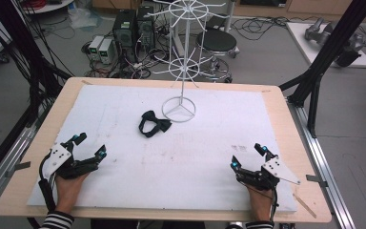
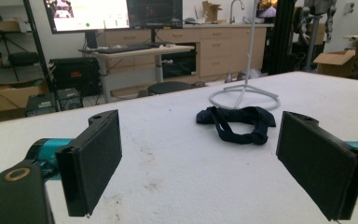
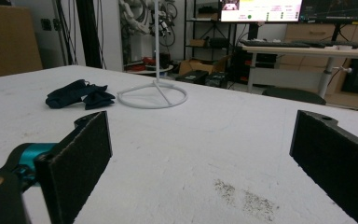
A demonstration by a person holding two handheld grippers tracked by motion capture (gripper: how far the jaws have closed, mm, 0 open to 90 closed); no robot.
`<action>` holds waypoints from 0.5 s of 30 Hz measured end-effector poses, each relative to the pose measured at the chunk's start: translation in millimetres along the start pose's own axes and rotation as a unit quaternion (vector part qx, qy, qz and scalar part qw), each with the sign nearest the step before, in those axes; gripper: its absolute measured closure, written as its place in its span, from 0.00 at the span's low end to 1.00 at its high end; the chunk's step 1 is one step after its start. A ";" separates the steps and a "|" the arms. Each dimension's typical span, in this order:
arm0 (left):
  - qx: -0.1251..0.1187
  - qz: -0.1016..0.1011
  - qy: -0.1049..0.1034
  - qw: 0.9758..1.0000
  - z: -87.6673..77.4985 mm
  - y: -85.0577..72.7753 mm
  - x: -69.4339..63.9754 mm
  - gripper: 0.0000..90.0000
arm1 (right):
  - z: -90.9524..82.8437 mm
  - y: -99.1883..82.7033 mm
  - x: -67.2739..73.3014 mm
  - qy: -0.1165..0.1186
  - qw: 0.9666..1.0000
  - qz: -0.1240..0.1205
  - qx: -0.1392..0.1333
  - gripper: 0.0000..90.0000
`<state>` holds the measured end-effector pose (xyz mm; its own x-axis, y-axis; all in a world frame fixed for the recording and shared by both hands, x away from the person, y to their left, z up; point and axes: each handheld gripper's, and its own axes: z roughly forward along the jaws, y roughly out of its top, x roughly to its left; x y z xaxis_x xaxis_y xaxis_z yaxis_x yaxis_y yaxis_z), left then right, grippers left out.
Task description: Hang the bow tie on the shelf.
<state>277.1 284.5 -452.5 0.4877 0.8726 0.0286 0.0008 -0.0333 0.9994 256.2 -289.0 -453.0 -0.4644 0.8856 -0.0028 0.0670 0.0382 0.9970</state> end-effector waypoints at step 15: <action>0.060 0.014 -0.035 0.997 24.7 37.9 4.7 0.17 | 0.7 0.3 0.4 0.000 1.000 0.002 0.005 0.05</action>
<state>301.0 275.3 -414.9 0.5490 0.8342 0.0518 0.0880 -0.1193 0.9890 256.6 -288.3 -452.8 -0.4645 0.8855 0.0006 0.0770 0.0397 0.9962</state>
